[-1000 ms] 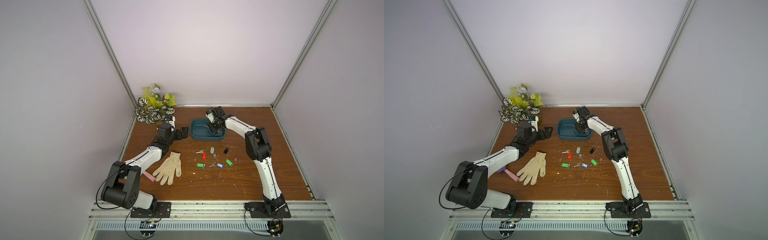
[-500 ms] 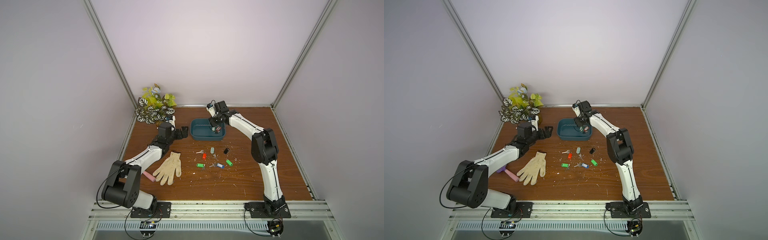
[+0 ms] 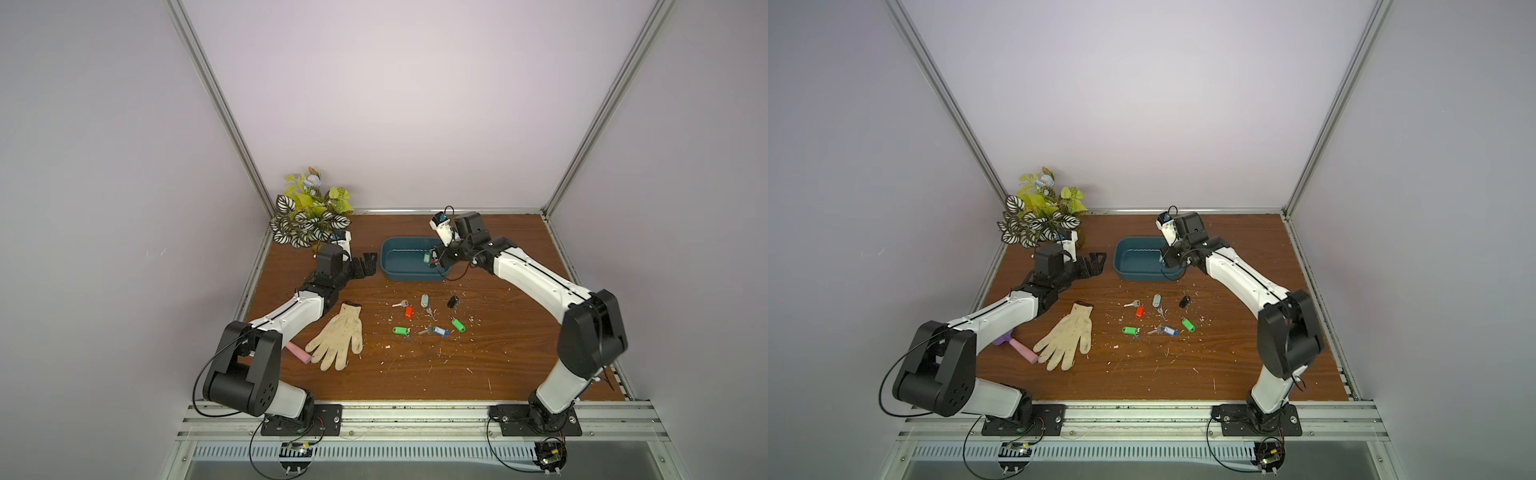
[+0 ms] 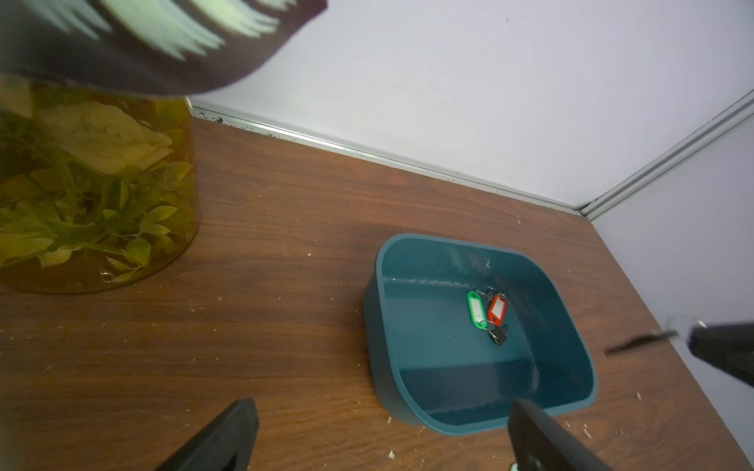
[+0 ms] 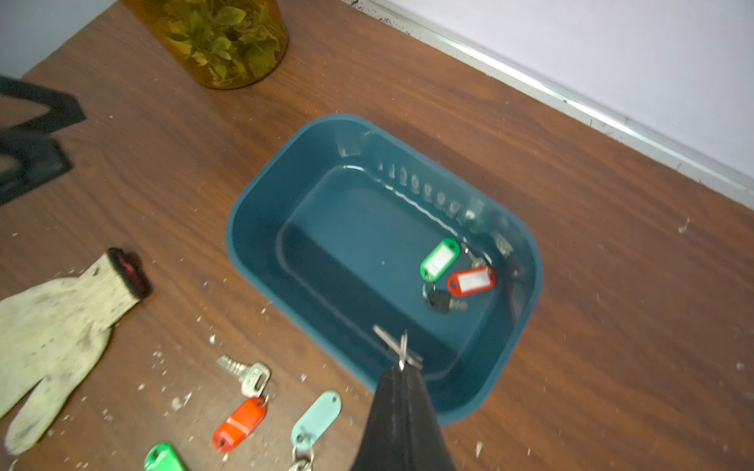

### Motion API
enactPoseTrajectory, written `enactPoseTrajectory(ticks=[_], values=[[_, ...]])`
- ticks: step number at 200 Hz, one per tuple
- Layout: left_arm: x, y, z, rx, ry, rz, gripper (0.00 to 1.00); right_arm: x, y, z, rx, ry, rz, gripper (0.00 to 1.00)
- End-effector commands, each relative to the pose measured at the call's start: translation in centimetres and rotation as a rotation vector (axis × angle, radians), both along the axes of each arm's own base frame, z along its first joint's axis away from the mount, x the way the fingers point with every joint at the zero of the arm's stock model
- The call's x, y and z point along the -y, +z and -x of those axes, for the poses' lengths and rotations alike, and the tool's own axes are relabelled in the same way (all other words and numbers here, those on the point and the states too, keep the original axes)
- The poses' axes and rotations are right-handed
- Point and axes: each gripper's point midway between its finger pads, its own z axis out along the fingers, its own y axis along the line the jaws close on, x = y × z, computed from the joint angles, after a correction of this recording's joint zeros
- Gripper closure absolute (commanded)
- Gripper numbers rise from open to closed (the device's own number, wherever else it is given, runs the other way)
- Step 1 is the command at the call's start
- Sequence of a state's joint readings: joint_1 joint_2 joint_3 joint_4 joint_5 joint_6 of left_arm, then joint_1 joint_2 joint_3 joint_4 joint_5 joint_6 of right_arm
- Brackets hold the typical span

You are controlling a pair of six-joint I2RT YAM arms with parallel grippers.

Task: Take the keys out of the storage box
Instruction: Place the key at the center of the board.

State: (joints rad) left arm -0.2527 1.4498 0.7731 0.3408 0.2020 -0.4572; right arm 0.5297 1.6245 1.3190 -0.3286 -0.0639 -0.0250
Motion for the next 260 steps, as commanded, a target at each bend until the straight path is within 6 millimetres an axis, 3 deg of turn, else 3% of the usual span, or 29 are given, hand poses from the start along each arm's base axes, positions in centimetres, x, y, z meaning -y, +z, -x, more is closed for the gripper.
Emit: enactPoseTrajectory(ticks=[1,59,84,111,153,220,260], values=[[0.0,2.8,-0.2,0.085,-0.008,0.037,0.00,0.1,0.6,4.6,-0.007,-0.034,-0.059,1.00],[2.1,3.7,0.7,0.112,-0.053,0.051,0.00,3.2,-7.3,17.2,-0.322,-0.212,-0.015,1.00],[3.0,4.0,1.2,0.123,-0.072,0.047,0.00,5.3,-8.7,20.8,-0.388,-0.301,0.039,1.00],[3.9,4.5,1.7,0.135,-0.098,0.050,0.00,8.1,-9.5,23.2,-0.455,-0.387,0.047,1.00],[4.8,5.3,2.5,0.160,-0.121,0.045,0.00,9.0,-11.4,25.9,-0.557,-0.408,0.008,1.00],[5.4,5.3,2.9,0.171,-0.131,0.023,0.00,7.9,-13.4,26.4,-0.588,-0.363,-0.044,1.00],[5.5,5.3,3.1,0.179,-0.133,0.020,0.00,6.5,-14.2,25.4,-0.575,-0.324,-0.030,1.00]])
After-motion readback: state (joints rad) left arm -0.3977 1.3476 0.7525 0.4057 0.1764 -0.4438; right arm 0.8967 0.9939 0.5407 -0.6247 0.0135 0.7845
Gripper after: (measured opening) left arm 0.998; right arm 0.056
